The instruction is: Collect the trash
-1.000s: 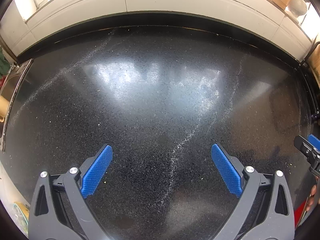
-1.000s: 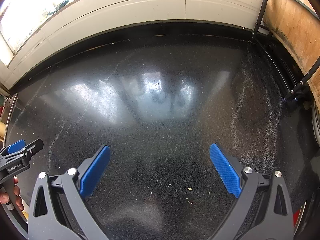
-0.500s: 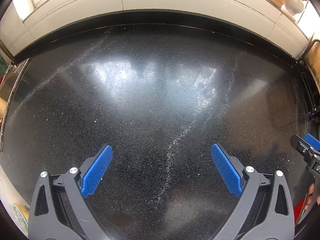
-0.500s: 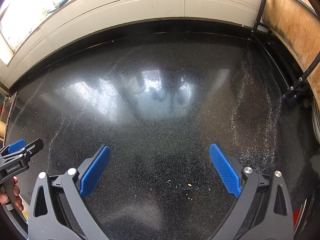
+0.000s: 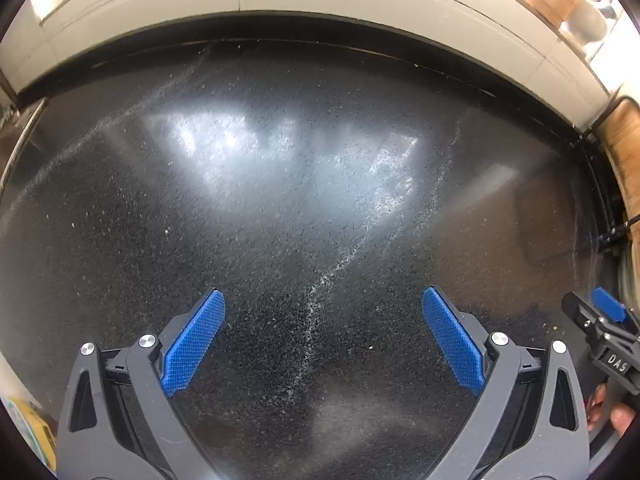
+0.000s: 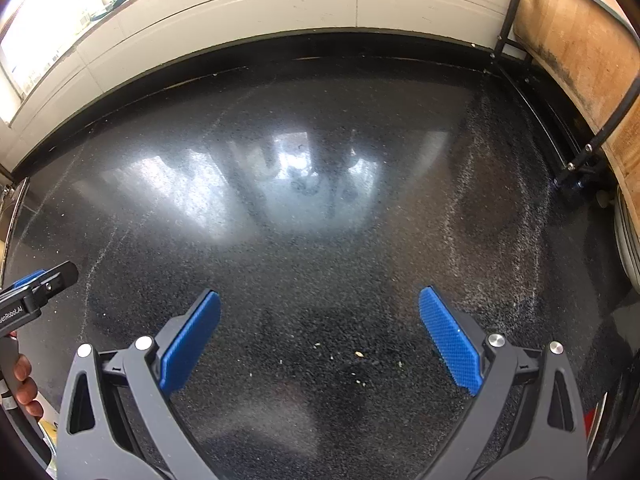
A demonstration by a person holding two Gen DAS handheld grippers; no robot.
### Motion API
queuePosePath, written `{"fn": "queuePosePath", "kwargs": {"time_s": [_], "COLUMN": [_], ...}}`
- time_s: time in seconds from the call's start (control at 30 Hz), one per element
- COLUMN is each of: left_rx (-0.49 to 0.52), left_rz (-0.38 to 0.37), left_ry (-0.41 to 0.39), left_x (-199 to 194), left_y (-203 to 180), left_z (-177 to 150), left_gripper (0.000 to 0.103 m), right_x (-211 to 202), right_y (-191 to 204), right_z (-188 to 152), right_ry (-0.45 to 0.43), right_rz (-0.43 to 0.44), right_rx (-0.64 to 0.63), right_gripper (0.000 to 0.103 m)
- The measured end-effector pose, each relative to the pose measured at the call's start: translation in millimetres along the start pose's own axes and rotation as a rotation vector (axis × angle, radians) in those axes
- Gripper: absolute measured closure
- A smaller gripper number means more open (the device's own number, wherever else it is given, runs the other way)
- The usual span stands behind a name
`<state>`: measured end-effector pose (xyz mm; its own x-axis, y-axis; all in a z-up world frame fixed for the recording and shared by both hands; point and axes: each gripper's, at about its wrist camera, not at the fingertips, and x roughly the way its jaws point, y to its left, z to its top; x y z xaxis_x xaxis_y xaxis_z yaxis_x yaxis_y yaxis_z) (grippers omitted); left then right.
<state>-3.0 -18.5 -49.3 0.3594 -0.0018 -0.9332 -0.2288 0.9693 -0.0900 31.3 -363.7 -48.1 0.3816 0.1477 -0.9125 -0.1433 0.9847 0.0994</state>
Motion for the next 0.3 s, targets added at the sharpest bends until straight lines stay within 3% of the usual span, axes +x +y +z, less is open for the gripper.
{"fn": "queuePosePath", "kwargs": {"time_s": [0.1, 0.3], "left_rx": [0.029, 0.053], "left_rz": [0.090, 0.043], "left_ry": [-0.022, 0.033], "left_x": [-0.9, 7.6], "left_y": [-2.5, 1.9], "left_z": [0.8, 5.0], "left_gripper": [0.007, 0.007], "right_x": [0.5, 6.9], "right_y": [-1.1, -1.2], "right_z": [-0.1, 5.5], "right_ry": [0.002, 0.010], "right_rz": [-0.001, 0.001], "right_rx": [-0.002, -0.002], "right_gripper": [0.007, 0.007]}}
